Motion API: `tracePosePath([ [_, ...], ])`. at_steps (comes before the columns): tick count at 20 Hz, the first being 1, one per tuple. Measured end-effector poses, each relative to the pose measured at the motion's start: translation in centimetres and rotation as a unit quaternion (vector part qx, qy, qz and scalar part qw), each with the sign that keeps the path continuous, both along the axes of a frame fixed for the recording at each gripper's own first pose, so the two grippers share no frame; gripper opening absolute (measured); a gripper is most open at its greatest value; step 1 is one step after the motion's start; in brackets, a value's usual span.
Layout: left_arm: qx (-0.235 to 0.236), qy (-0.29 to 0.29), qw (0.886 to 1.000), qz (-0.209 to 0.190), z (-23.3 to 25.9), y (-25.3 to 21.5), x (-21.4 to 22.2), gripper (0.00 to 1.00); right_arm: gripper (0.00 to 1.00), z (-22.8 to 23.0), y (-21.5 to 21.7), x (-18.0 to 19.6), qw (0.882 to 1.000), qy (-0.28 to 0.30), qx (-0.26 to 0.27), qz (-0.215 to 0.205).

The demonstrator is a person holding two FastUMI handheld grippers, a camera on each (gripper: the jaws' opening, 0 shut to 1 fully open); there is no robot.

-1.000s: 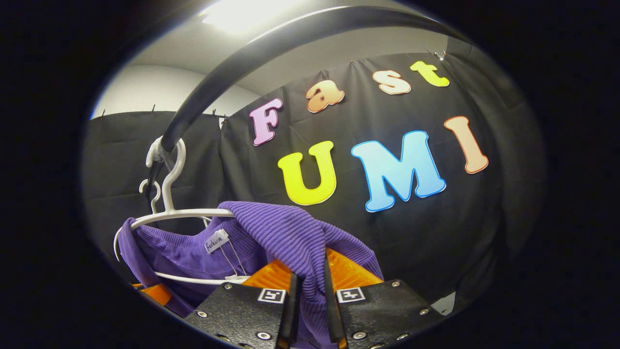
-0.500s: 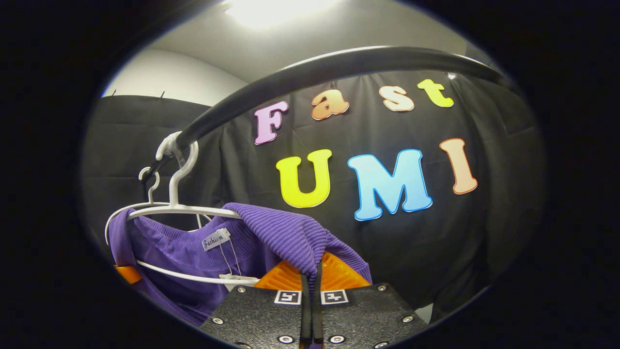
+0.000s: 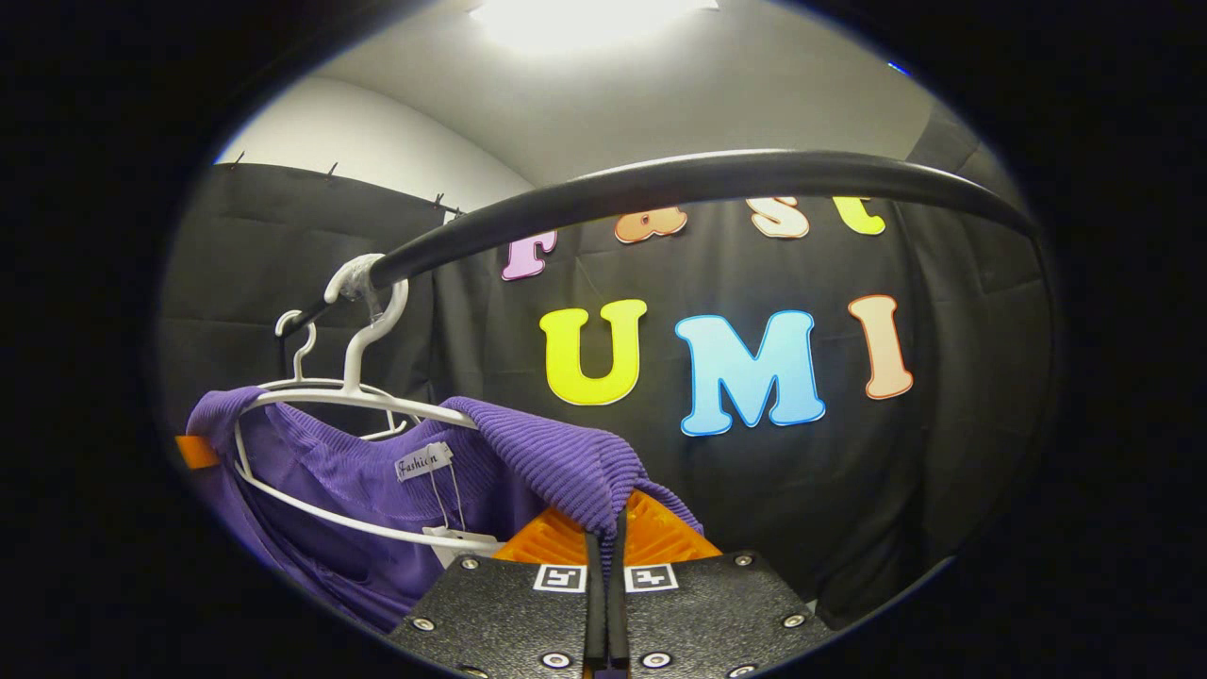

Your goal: Grasp the clothes on the hanger with both hands and then place them into the laundry hamper below.

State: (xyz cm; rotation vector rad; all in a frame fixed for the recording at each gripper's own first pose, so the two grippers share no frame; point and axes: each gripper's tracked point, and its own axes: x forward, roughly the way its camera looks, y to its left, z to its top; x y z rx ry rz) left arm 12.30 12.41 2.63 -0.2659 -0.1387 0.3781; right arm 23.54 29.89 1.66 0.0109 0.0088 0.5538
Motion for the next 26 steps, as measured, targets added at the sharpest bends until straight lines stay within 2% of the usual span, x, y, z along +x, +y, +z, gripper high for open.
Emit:
tracePosePath([
  [4, 0.03, -0.01, 0.999, 0.022, 2.0, 2.1, -0.3, 0.05, 0.0, -0.2, 0.3, -1.1, 1.0, 0.007, 0.002, 0.0],
  [5, 0.041, -0.019, 0.999, 0.03, 3.1, 2.9, -0.9, 0.01, 0.0, -0.2, 0.2, -1.3, 1.0, 0.009, 0.003, -0.004],
  [6, 0.054, -0.026, 0.998, 0.03, 4.0, 3.7, -1.3, 0.0, 0.0, -0.2, -0.1, -1.4, 1.0, 0.011, 0.007, -0.007],
  [7, 0.063, -0.01, 0.998, 0.021, 3.6, 4.2, -0.7, 0.05, 0.0, 0.0, -0.1, -1.6, 1.0, 0.013, 0.011, -0.009],
  [9, 0.061, 0.02, 0.998, -0.009, 2.2, 3.4, -0.1, 0.01, 0.0, 0.5, -0.3, -1.7, 1.0, 0.007, 0.013, -0.018],
  [10, 0.056, 0.013, 0.998, -0.021, 2.2, 3.0, 0.0, 0.01, 0.01, 0.8, -0.5, -1.6, 1.0, 0.001, 0.009, -0.025],
  [13, -0.014, 0.006, 0.997, -0.079, 0.6, 2.2, 0.8, 0.0, 0.0, 1.1, -0.9, -1.5, 0.999, 0.0, 0.013, -0.035],
  [15, -0.047, 0.014, 0.995, -0.091, -1.3, 2.2, 0.7, 0.01, 0.0, 1.5, -1.3, -1.6, 0.999, -0.008, 0.01, -0.042],
  [16, -0.052, 0.02, 0.994, -0.092, -2.1, 2.2, 0.5, 0.05, 0.0, 1.8, -1.3, -1.5, 0.999, -0.014, 0.006, -0.046],
  [17, -0.05, 0.02, 0.995, -0.08, -2.4, 2.5, 0.5, 0.01, 0.0, 1.9, -1.4, -1.5, 0.999, -0.018, 0.002, -0.05],
  [18, -0.046, 0.014, 0.997, -0.065, -2.3, 3.4, 0.5, 0.05, 0.01, 1.8, -1.5, -1.6, 0.999, -0.019, 0.002, -0.051],
  [19, -0.04, 0.012, 0.998, -0.054, -2.1, 4.1, 0.7, 0.05, 0.01, 1.7, -1.3, -1.7, 0.999, -0.016, 0.002, -0.051],
  [20, -0.03, 0.014, 0.998, -0.045, -1.9, 4.8, 0.9, 0.0, 0.01, 1.5, -1.3, -1.8, 0.999, -0.012, 0.002, -0.05],
  [21, -0.016, 0.013, 0.999, -0.038, -1.5, 5.4, 1.0, 0.05, 0.01, 1.4, -1.3, -1.9, 0.999, -0.009, 0.003, -0.05],
  [22, 0.004, 0.013, 0.999, -0.032, -1.0, 6.1, 1.2, 0.05, 0.01, 1.3, -1.3, -2.2, 0.999, -0.006, 0.004, -0.049],
  [23, 0.03, 0.013, 0.999, -0.027, -0.2, 6.5, 1.5, 0.0, 0.01, 1.4, -1.3, -2.5, 0.999, -0.005, 0.003, -0.049],
  [24, 0.054, 0.011, 0.998, -0.024, 0.6, 7.0, 1.9, 0.05, 0.01, 1.4, -1.3, -2.8, 0.999, -0.005, 0.001, -0.049],
  [25, 0.067, 0.008, 0.997, -0.024, 1.4, 7.3, 2.4, 0.0, 0.01, 1.4, -1.4, -3.0, 0.999, -0.005, 0.001, -0.05],
  [26, 0.068, 0.003, 0.997, -0.027, 2.0, 7.5, 2.9, 0.01, 0.01, 1.4, -1.5, -3.2, 0.999, -0.003, 0.003, -0.05],
])
